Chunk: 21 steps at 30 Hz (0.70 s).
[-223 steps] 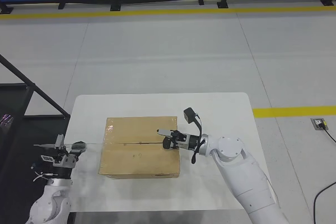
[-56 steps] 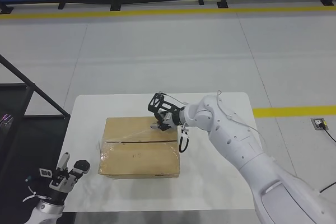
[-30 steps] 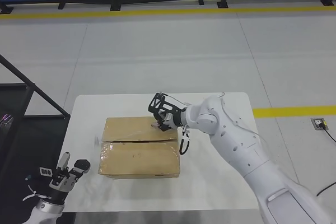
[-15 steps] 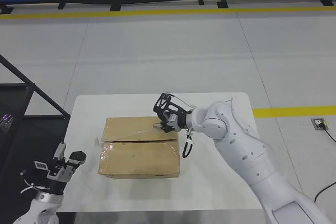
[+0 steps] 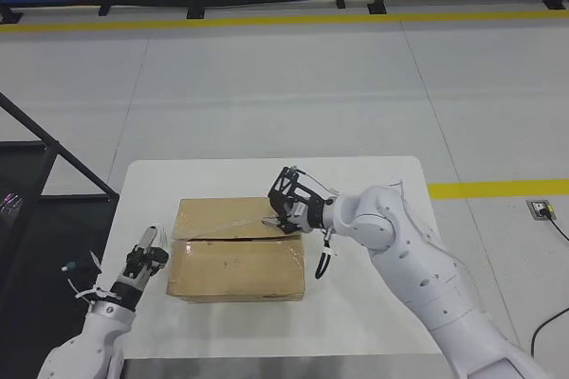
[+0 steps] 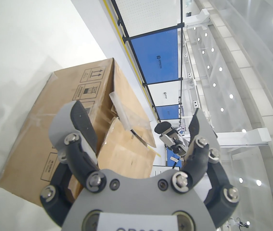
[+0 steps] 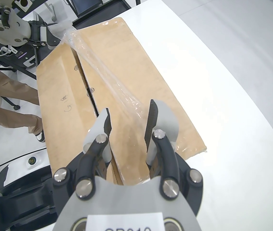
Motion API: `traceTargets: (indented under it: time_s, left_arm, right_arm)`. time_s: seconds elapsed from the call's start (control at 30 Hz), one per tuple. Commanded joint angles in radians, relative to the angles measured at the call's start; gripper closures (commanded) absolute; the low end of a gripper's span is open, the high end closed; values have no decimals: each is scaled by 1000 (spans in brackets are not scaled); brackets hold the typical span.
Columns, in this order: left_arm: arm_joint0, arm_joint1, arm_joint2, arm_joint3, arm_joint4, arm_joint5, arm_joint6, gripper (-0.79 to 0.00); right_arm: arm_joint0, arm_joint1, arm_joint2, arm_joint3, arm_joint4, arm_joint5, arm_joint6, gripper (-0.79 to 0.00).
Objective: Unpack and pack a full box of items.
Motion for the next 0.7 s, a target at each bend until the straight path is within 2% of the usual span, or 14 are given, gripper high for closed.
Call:
traceTargets:
  time_s: [0.0,0.13,0.17,0.23,0.53,0.67]
  left_arm:
    - [-12,-1,15,0,18,23,-1,-637]
    - [-31,-2,32,5,43,50,15,-422]
    - [-35,-3,36,5,50,57,23,-397]
    - [-39,-4,44,4,60,69,30,-391]
    - [-45,-4,51,11,91,106,18,-246]
    - [-47,-5,51,12,98,117,18,-206]
  right_arm:
    - [-13,5,8,-18,0,-5,-2,-348]
    - [-28,12,16,-42,-3,-5,2,-345]
    - [-31,13,17,-46,-2,-6,3,-345]
    - [-36,15,18,-52,-2,-4,5,-345]
    - [-39,20,14,-57,5,-5,4,-339]
    - [-39,21,8,-59,5,-3,4,-342]
